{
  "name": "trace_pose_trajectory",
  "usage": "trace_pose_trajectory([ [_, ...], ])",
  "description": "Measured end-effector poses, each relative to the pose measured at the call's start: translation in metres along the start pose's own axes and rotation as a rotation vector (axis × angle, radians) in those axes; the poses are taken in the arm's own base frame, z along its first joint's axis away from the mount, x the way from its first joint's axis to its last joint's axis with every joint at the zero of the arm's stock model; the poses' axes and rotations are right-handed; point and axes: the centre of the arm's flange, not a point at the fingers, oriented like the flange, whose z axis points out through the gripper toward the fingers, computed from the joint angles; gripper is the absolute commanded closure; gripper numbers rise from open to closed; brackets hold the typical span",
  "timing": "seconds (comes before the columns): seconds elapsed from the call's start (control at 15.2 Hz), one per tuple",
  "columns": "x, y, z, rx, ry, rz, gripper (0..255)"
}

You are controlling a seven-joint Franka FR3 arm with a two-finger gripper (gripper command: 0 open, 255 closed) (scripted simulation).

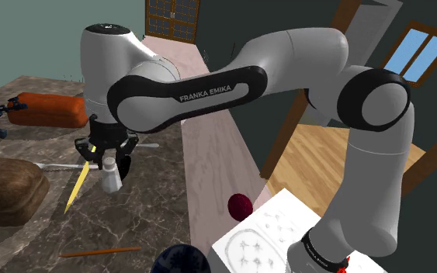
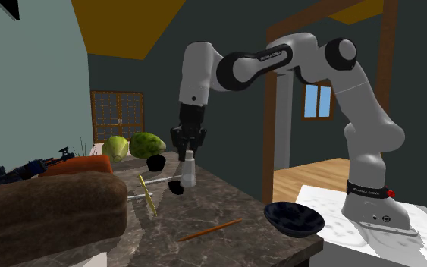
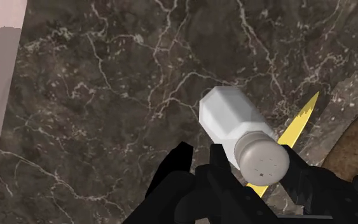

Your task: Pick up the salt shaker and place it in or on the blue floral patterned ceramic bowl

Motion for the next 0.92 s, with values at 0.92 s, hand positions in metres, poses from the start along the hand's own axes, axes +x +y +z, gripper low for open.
trace_pose_trajectory([
  [0.92, -0.069, 0.018, -0.059, 0.000, -0.001, -0.002, 255],
])
